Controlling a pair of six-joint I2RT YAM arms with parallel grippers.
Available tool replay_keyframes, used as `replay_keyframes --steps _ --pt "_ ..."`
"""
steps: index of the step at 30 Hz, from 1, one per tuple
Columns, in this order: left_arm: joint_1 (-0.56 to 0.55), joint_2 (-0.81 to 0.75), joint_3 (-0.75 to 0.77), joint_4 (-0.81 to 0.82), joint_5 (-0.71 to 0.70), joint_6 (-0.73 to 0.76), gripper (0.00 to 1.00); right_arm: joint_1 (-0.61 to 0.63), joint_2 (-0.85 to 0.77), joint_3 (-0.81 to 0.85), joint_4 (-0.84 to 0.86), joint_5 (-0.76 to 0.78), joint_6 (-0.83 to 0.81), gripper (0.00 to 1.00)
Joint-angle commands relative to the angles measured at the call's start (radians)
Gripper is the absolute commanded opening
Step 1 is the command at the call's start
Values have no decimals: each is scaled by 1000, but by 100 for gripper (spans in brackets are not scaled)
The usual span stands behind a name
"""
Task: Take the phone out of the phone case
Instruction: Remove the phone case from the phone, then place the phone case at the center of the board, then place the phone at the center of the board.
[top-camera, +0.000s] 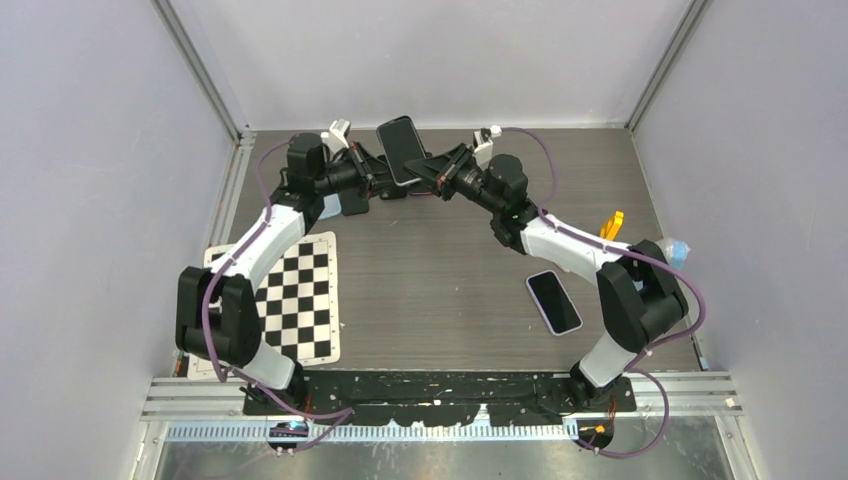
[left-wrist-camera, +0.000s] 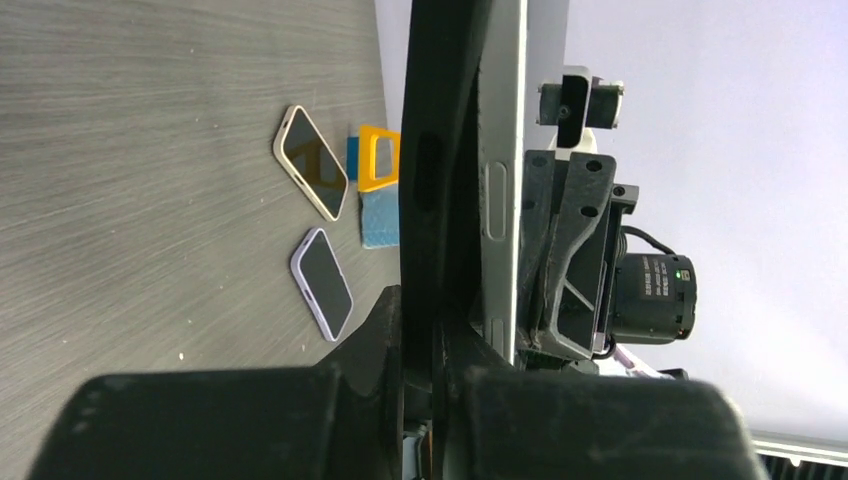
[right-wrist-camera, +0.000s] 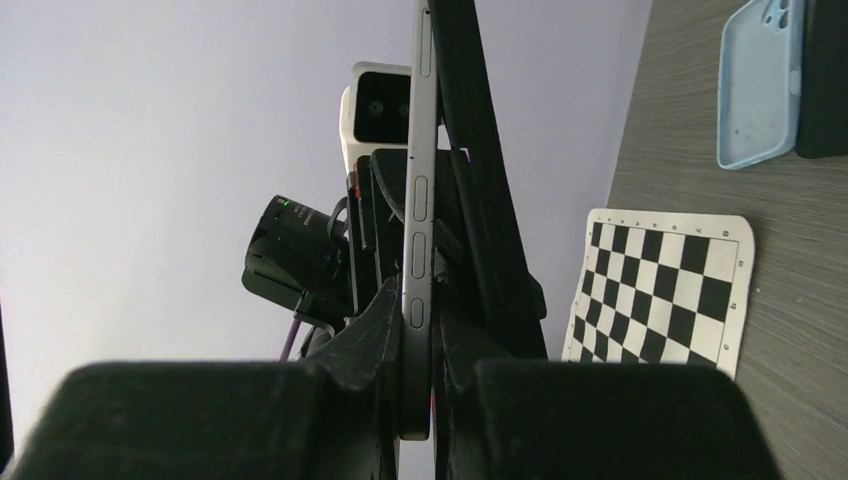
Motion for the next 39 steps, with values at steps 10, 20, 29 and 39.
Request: replay_keyframes --steps 10,20,29,39 --pt "-22 146 62 192 -36 16 0 -127 -275 -136 55 -84 -78 1" --pt "-159 445 293 -19 -55 270 0 -361 -416 -164 -475 97 -306 1" --pt "-239 760 616 -219 -163 370 0 -413 -149 -29 -584 133 -484 1" --pt "-250 1074 1085 -635 -268 365 18 -453 158 138 -564 93 -565 1"
